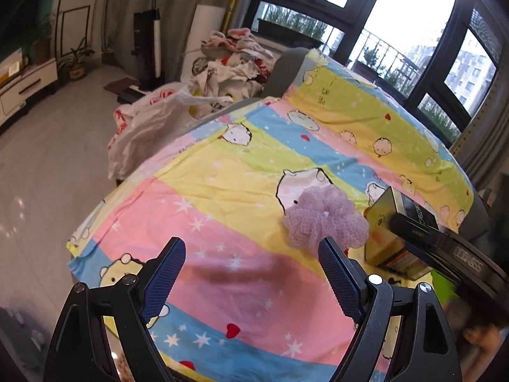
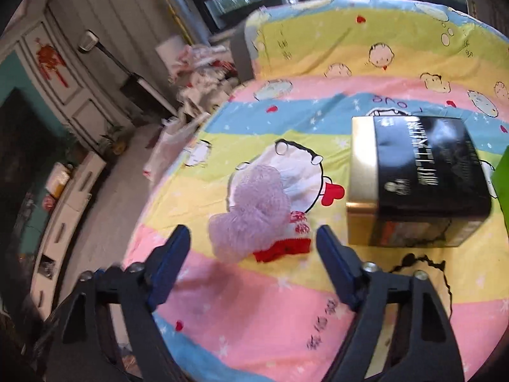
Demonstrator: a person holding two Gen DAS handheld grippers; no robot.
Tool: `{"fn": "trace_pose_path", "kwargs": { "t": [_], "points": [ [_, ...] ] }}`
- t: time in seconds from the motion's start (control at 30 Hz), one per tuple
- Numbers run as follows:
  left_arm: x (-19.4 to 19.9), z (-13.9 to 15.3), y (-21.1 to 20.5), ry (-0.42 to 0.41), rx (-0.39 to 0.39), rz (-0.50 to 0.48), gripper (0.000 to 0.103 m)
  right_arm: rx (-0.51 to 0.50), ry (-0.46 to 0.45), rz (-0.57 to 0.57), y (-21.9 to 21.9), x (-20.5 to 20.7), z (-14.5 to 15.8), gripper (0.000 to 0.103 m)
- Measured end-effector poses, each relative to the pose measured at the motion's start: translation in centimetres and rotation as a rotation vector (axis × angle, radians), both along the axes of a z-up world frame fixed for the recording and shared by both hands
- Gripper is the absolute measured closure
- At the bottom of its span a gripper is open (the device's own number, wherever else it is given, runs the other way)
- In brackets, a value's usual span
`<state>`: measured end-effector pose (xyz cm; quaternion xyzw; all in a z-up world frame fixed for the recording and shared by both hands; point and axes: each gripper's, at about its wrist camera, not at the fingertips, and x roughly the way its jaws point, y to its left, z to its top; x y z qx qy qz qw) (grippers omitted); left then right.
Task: Organize soft objects
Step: 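Move the right gripper back toward the lilac mesh bath puff, then grasp the lilac mesh bath puff with the right gripper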
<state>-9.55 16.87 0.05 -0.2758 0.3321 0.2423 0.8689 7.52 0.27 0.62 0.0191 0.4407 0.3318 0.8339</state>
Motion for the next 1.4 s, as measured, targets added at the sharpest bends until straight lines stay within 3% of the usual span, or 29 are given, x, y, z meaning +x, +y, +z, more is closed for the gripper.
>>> {"fn": "trace_pose_path", "kwargs": {
  "t": [0.1,0.2,0.23,0.27,0.33,0.47,0.63,0.87,1.03,1.1,1.13,1.2,1.23,1.27,1.4],
  "points": [
    [0.0,-0.1,0.1,0.003,-0.008,-0.005,0.017,-0.047,0.035,-0.027,1.7,1.3,-1.5,0.032],
    [-0.2,-0.3,0.5,0.002,-0.022,0.001,0.017,-0.087,0.074,-0.038,2.4,2.4,-3.0,0.046],
    [-0.3,-0.3,0.6,-0.004,-0.033,0.001,0.017,-0.097,0.081,-0.031,2.5,2.7,-3.2,0.057],
    [-0.3,-0.2,0.8,-0.010,-0.044,0.000,0.017,-0.107,0.091,-0.022,2.7,2.8,-3.7,0.074],
    [-0.4,-0.3,1.1,-0.019,-0.065,0.004,0.017,-0.114,0.102,-0.010,2.8,2.9,-4.4,0.094],
    [-0.5,-0.3,1.2,-0.013,-0.068,0.013,0.017,-0.047,0.113,-0.011,0.7,2.3,-3.8,0.095],
    [-0.3,-0.1,0.6,-0.028,-0.070,-0.017,0.017,0.080,0.062,0.013,-4.3,-0.5,-0.2,0.095],
    [1.5,-0.2,-2.5,-0.014,-0.081,-0.128,0.017,0.091,0.032,-0.034,-11.8,-3.9,0.6,0.094],
    [3.3,-0.7,-6.3,-0.009,-0.106,-0.254,0.017,0.026,0.040,-0.123,-15.1,-3.6,-0.8,0.091],
    [4.1,-1.0,-8.0,0.007,-0.100,-0.296,0.017,-0.028,0.046,-0.168,-16.2,-3.2,-1.4,0.085],
    [4.4,-1.2,-8.7,0.016,-0.090,-0.307,0.017,-0.047,0.049,-0.179,-16.6,-3.0,-1.6,0.079],
    [5.0,-1.7,-10.1,0.043,-0.068,-0.332,0.017,-0.038,0.066,-0.217,-17.6,-2.4,-2.0,0.058],
    [5.3,-1.9,-10.5,0.052,-0.065,-0.342,0.017,-0.023,0.075,-0.234,-18.1,-2.1,-2.1,0.037],
    [5.6,-2.2,-11.2,0.062,-0.065,-0.358,0.017,0.001,0.072,-0.261,-18.8,-1.9,-2.1,0.030],
    [6.5,-3.0,-13.3,0.078,-0.079,-0.416,0.017,0.017,0.058,-0.301,-19.9,-1.6,-2.1,0.025]
  ]
}}
